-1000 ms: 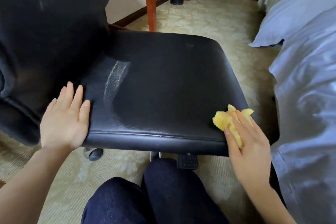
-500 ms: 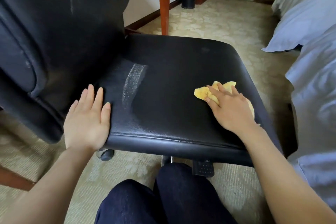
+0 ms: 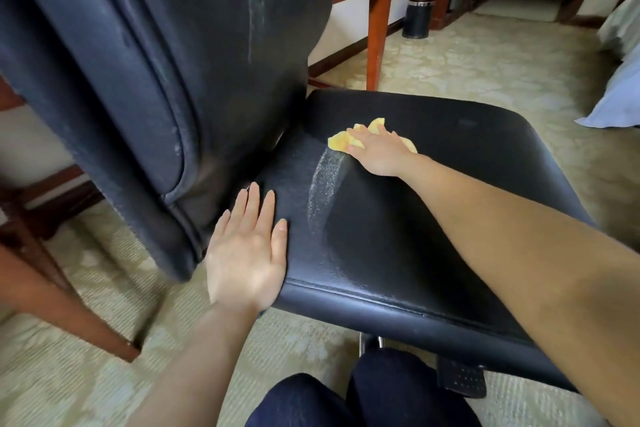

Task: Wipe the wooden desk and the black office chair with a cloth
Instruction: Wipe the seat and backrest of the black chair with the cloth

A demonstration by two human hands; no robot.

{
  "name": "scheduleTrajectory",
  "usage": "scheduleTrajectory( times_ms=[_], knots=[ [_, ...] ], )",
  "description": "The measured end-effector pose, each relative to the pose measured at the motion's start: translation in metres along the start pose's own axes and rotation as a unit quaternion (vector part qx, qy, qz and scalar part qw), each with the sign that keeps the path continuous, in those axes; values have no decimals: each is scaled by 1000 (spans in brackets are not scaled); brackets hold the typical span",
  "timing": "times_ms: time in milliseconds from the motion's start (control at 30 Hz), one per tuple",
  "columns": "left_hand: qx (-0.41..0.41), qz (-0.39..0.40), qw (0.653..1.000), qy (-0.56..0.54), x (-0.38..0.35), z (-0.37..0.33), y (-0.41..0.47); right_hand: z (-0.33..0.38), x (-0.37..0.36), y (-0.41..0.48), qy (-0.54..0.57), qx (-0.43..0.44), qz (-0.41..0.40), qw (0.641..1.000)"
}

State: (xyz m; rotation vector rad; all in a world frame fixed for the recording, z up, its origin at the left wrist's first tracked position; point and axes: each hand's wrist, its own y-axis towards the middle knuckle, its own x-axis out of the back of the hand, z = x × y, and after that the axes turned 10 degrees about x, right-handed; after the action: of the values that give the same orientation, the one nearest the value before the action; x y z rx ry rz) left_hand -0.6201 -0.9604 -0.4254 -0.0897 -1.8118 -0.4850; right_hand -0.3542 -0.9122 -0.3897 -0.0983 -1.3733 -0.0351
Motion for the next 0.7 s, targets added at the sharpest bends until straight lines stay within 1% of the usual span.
scheduleTrajectory(
  times_ms=[100, 200, 300, 400, 467, 633, 700],
  knots=[
    [0, -2, 1000, -6, -1, 0, 0, 25, -3, 15, 4, 36, -9, 999],
    [0, -1, 1000, -6, 0, 1, 0, 50, -12, 6, -4, 104, -49, 993],
    [-1, -1, 1000, -7, 0, 1, 1, 61, -18, -23, -10, 210, -67, 975],
    [-4, -4, 1000, -5, 2, 1, 0, 62, -23, -63, -10, 303, -50, 951],
    [-5, -4, 1000, -7, 2, 2, 0, 60, -27, -92, -8, 346, -42, 937],
    [3, 1, 1000, -7, 2, 2, -1, 42, -23, -149, 75, 404, 9, 912],
    [4, 3, 1000, -7, 2, 2, -1, 30, -18, -160, 114, 397, 8, 911]
  ],
)
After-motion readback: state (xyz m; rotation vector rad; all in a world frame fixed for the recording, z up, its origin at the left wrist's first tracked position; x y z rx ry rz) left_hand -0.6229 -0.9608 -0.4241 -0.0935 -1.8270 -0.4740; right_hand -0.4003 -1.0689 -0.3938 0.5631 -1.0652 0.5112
